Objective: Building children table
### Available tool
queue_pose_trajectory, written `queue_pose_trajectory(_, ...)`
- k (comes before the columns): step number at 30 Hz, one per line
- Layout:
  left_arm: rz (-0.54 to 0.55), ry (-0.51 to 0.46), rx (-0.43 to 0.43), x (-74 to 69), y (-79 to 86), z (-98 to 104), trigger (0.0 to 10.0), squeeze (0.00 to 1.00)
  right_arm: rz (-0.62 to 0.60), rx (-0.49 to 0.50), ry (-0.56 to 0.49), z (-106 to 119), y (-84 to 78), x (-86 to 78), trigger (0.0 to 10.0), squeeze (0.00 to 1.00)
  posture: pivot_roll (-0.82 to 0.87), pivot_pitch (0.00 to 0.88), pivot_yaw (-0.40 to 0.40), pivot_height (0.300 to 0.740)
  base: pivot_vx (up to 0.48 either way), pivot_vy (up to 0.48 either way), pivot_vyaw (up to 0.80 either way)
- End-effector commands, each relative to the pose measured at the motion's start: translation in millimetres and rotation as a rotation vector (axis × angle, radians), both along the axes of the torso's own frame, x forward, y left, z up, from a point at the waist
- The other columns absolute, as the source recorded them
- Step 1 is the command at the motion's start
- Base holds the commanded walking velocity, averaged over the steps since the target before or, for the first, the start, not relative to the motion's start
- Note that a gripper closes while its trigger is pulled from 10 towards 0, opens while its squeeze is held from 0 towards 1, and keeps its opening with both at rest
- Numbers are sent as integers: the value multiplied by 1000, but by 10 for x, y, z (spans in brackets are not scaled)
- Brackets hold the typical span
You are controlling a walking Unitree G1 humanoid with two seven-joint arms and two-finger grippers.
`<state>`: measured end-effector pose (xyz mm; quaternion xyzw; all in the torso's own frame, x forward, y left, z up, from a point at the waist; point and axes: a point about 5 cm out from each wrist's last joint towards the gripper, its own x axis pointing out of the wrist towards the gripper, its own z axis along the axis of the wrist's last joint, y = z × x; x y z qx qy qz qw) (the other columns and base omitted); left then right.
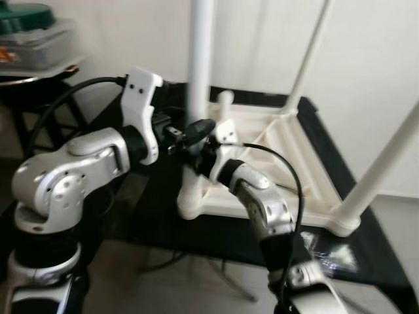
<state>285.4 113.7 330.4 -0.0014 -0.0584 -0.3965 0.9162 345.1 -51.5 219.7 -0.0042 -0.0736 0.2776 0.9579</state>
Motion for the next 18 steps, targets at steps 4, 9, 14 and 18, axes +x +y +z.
queue_pose_trajectory(4,-25,24,25,7,-45,-77,10000,0,-6,-26,104,-390,165,-113,0,0,34,80,-57,740,0,0,0)
queue_pose_trajectory(9,-10,23,30,42,-44,-70,10000,0,-29,-15,88,-248,208,-91,0,0,32,72,-59,740,0,0,0)
queue_pose_trajectory(14,-9,28,32,46,-48,-79,3647,0,-65,-15,93,-187,228,-151,0,0,38,69,-62,740,0,0,0)
queue_pose_trajectory(18,-18,33,30,42,-53,-85,0,0,-62,-14,91,-164,254,-185,0,0,41,69,-60,740,0,0,0)
